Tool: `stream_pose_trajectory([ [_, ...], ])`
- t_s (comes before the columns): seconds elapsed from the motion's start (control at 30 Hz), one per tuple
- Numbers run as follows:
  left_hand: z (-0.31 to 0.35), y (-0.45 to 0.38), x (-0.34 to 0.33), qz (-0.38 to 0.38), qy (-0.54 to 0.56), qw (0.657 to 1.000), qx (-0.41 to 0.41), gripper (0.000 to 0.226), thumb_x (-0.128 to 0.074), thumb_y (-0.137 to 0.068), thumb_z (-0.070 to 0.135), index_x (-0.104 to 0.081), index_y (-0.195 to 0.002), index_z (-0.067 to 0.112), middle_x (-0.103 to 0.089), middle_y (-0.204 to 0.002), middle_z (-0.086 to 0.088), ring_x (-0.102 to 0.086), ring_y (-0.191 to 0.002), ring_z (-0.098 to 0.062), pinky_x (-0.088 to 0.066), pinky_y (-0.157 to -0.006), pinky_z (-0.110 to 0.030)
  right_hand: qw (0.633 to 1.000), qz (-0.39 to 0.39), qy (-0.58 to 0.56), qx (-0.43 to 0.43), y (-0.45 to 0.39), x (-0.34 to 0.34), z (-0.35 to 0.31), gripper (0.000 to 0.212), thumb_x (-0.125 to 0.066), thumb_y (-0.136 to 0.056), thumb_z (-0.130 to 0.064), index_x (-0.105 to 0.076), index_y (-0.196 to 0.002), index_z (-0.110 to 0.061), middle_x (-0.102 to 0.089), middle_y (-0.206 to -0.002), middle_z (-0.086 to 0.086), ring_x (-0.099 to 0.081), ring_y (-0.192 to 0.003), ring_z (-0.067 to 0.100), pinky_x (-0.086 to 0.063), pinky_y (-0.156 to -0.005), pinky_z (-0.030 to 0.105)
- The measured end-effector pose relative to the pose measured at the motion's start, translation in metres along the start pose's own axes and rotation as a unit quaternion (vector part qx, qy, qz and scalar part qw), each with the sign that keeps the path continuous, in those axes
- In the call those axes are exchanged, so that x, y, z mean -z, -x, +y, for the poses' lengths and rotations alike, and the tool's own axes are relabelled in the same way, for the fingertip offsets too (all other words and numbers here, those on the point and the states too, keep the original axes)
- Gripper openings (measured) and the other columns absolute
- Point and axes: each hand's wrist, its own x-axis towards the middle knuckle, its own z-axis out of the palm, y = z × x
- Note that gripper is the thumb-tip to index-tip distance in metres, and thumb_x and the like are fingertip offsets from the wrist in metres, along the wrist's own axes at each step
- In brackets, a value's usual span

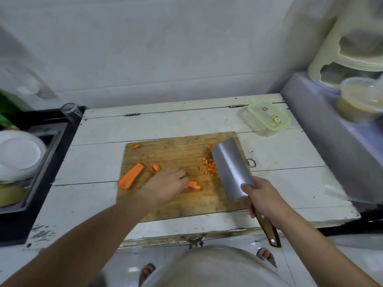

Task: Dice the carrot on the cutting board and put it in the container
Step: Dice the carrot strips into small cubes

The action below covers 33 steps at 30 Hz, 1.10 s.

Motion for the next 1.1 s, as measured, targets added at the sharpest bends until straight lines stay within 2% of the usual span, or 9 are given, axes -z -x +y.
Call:
stream_pose_trajectory([
  [0.13,0.051,0.007,-0.012,0.063,0.119,0.973,0.189,0.018,-0.058,-0.101,0.028,-0.07,-0.112,0.02,-0.061,-0.104,0.001,-0.06,-0.101,-0.021,-0.049,-0.087,-0.034,0.999,0.004,0.042,0.008,0.004,-0.003,-0.002,0.013,-0.047,-0.101,-0.019,-0.055,-0.107,-0.01,-0.073,-0.074,0.02,-0.056,-0.041,0.024,-0.035,-0.041,0.023],
  [0.27,0.068,0.009,-0.017,0.107,0.344,0.848,0.389,0.008,-0.069,-0.095,0.022,-0.067,-0.1,0.028,-0.053,-0.102,0.011,-0.051,-0.103,-0.014,-0.047,-0.092,-0.032,0.996,-0.004,0.085,0.028,0.012,-0.011,-0.002,0.01,-0.048,-0.102,-0.018,-0.055,-0.098,-0.011,-0.062,-0.05,0.003,-0.056,-0.037,0.022,-0.042,-0.041,0.028],
  [0.33,0.064,0.007,-0.016,0.099,0.343,0.849,0.39,0.011,-0.069,-0.094,0.018,-0.064,-0.095,0.029,-0.056,-0.101,0.009,-0.053,-0.101,-0.016,-0.047,-0.089,-0.034,0.996,-0.011,0.086,0.025,0.012,-0.016,-0.003,0.009,-0.048,-0.103,-0.016,-0.054,-0.097,-0.013,-0.06,-0.043,-0.001,-0.054,-0.035,0.02,-0.042,-0.04,0.026],
  [0.43,0.05,0.008,-0.019,0.127,0.237,0.911,0.314,0.016,-0.067,-0.092,0.008,-0.065,-0.1,0.021,-0.058,-0.102,0.001,-0.053,-0.102,-0.022,-0.047,-0.088,-0.038,0.997,-0.008,0.077,0.018,0.009,-0.021,-0.006,0.01,-0.048,-0.104,-0.017,-0.057,-0.103,-0.012,-0.06,-0.043,-0.002,-0.055,-0.035,0.02,-0.04,-0.038,0.023],
  [0.57,0.037,0.018,-0.031,0.125,0.218,0.935,0.248,0.037,-0.067,-0.091,0.002,-0.067,-0.124,0.018,-0.056,-0.11,0.002,-0.051,-0.107,-0.019,-0.049,-0.094,-0.038,0.997,0.004,0.067,0.026,0.007,-0.022,-0.009,0.012,-0.048,-0.103,-0.018,-0.058,-0.109,-0.013,-0.068,-0.066,0.009,-0.058,-0.039,0.022,-0.038,-0.036,0.022],
  [0.73,0.054,0.04,-0.031,0.157,0.265,0.925,0.221,0.044,-0.074,-0.088,0.006,-0.068,-0.131,0.015,-0.055,-0.112,0.005,-0.053,-0.106,-0.016,-0.051,-0.093,-0.031,0.997,0.009,0.073,0.024,0.005,-0.021,-0.005,0.01,-0.05,-0.102,-0.018,-0.057,-0.101,-0.011,-0.061,-0.045,-0.001,-0.055,-0.036,0.021,-0.04,-0.037,0.024],
  [0.83,0.056,0.041,-0.032,0.188,0.256,0.907,0.275,0.04,-0.073,-0.092,0.016,-0.067,-0.132,0.015,-0.058,-0.115,0.003,-0.053,-0.11,-0.016,-0.047,-0.099,-0.031,0.997,0.002,0.078,0.021,0.006,-0.022,-0.003,0.009,-0.049,-0.103,-0.018,-0.056,-0.101,-0.012,-0.062,-0.045,-0.001,-0.056,-0.037,0.021,-0.042,-0.039,0.025],
  [0.97,0.052,0.027,-0.029,0.14,0.275,0.854,0.419,0.033,-0.057,-0.103,0.032,-0.068,-0.13,0.017,-0.062,-0.122,-0.001,-0.05,-0.116,-0.022,-0.044,-0.102,-0.037,0.996,-0.007,0.082,0.027,0.009,-0.024,-0.005,0.01,-0.049,-0.103,-0.018,-0.056,-0.101,-0.012,-0.062,-0.045,-0.002,-0.056,-0.037,0.02,-0.043,-0.039,0.026],
  [1.1,0.04,0.008,-0.023,0.099,0.34,0.843,0.405,0.019,-0.068,-0.098,0.023,-0.076,-0.114,0.025,-0.062,-0.108,0.005,-0.057,-0.107,-0.019,-0.049,-0.098,-0.04,0.995,-0.004,0.093,0.034,0.008,-0.024,-0.007,0.013,-0.049,-0.103,-0.017,-0.056,-0.098,-0.008,-0.062,-0.05,0.003,-0.058,-0.037,0.022,-0.045,-0.039,0.028],
])
